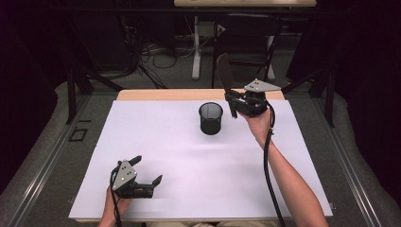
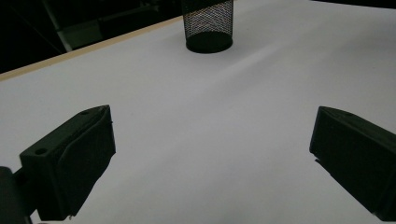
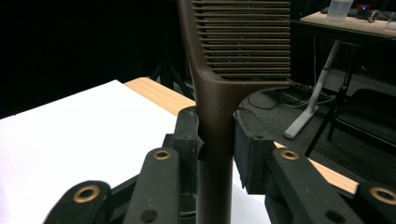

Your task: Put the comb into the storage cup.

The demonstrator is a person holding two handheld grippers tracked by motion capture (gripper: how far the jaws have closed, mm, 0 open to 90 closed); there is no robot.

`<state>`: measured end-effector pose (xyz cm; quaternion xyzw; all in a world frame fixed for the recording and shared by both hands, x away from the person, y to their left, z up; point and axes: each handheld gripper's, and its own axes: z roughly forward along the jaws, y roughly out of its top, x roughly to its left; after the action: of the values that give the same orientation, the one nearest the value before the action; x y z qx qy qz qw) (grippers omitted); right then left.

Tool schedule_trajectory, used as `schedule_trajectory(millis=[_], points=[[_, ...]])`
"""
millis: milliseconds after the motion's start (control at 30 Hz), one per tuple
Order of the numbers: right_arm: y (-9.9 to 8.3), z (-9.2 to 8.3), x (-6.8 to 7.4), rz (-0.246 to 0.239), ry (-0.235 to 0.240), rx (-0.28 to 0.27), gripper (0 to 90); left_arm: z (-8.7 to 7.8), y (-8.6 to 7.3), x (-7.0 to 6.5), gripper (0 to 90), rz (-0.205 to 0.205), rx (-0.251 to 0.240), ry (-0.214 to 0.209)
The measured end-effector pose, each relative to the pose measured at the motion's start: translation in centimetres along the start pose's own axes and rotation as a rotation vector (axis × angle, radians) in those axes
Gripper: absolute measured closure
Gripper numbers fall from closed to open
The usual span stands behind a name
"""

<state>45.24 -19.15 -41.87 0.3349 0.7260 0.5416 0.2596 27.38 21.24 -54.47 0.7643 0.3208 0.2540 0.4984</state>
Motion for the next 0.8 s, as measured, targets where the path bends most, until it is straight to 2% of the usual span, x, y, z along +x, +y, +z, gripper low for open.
schedule_trajectory(millis=[800], points=[[0.4,1.1,0.1,0.007,-0.012,-0.041,72.6,0.0,0.0,0.0,0.3,0.0,0.0,-0.001]])
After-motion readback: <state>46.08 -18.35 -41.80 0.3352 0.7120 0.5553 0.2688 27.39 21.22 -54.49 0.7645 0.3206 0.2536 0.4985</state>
